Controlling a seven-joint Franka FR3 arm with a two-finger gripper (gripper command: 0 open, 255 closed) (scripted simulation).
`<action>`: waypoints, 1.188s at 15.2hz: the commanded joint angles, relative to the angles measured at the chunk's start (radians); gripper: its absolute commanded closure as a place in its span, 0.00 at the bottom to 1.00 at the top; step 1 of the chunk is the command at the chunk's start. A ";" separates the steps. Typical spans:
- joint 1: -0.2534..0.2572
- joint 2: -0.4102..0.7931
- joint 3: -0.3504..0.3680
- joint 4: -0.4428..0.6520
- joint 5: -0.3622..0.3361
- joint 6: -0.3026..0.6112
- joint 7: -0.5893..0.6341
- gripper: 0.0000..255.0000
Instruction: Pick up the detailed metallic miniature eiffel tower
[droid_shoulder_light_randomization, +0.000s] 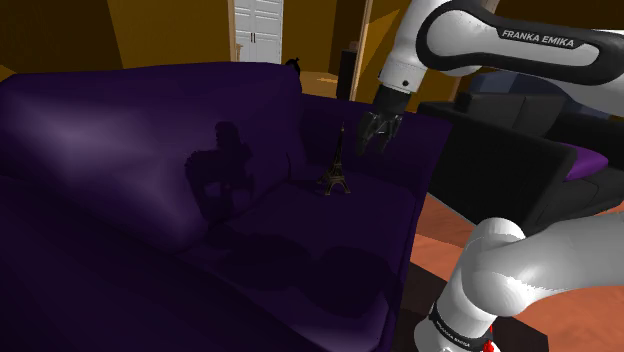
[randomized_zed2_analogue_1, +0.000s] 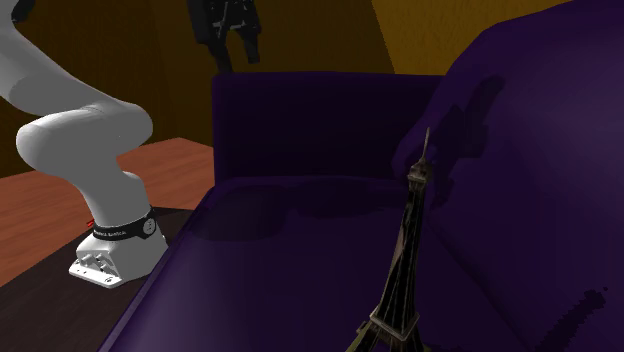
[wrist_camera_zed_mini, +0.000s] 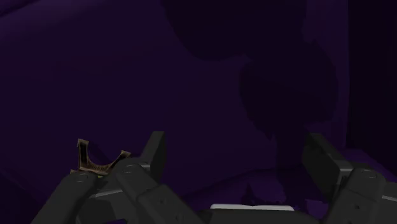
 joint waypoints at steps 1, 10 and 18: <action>0.000 0.000 0.000 0.000 0.000 0.000 0.000 0.00; 0.049 -0.029 -0.337 -0.152 -0.062 0.258 -0.495 0.00; 0.247 0.136 -0.724 -0.079 0.000 0.432 -0.983 0.00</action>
